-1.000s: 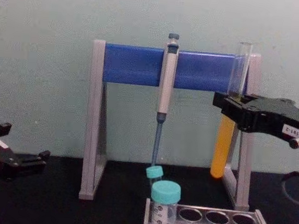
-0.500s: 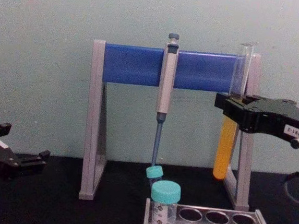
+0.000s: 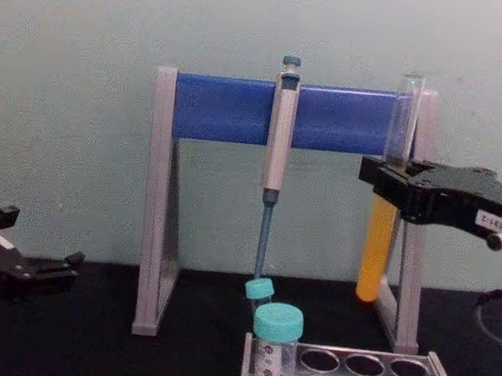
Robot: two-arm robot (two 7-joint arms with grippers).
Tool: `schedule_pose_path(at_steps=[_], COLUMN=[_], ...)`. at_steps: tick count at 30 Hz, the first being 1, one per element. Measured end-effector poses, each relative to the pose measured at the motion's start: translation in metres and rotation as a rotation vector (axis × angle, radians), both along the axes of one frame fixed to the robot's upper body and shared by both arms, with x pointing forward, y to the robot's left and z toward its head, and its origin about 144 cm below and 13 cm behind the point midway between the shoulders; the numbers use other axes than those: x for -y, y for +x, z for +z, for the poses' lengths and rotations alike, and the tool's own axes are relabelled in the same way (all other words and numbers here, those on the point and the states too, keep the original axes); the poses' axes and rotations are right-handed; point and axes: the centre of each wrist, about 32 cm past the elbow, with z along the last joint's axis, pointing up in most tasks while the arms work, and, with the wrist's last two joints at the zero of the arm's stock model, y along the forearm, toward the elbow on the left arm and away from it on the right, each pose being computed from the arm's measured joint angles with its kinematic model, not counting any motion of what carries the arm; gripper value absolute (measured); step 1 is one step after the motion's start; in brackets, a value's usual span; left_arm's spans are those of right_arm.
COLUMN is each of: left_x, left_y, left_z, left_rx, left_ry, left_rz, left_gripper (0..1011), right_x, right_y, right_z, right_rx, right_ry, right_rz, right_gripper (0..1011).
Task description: Pick up the test tube from the test tube rack, shake it, then place it back into the test tube rack.
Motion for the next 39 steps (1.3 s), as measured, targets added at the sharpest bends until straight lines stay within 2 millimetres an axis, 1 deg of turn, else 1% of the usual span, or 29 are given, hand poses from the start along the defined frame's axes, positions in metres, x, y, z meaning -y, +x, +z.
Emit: schedule_pose_path(at_steps=[21,25,32,39], left_x=[0.000,0.000,0.000,0.000], left_y=[0.000,0.000,0.000,0.000], left_z=[0.000,0.000,0.000,0.000], left_rx=[0.000,0.000,0.000,0.000], left_ry=[0.000,0.000,0.000,0.000], left_rz=[0.000,0.000,0.000,0.000], left_gripper=[1001,1001,1001,1001], right_x=[0.001,0.004,0.013,0.020], right_y=[-0.003,-0.007,-0.024,-0.036], right_z=[0.000,0.002,0.004,-0.001], right_rx=[0.001,0.006,0.014,0.003], right_ry=[0.005,0.008,-0.001,-0.015], right_rz=[0.006,0.010,0.019,0.011], right_gripper=[232,232,232,232])
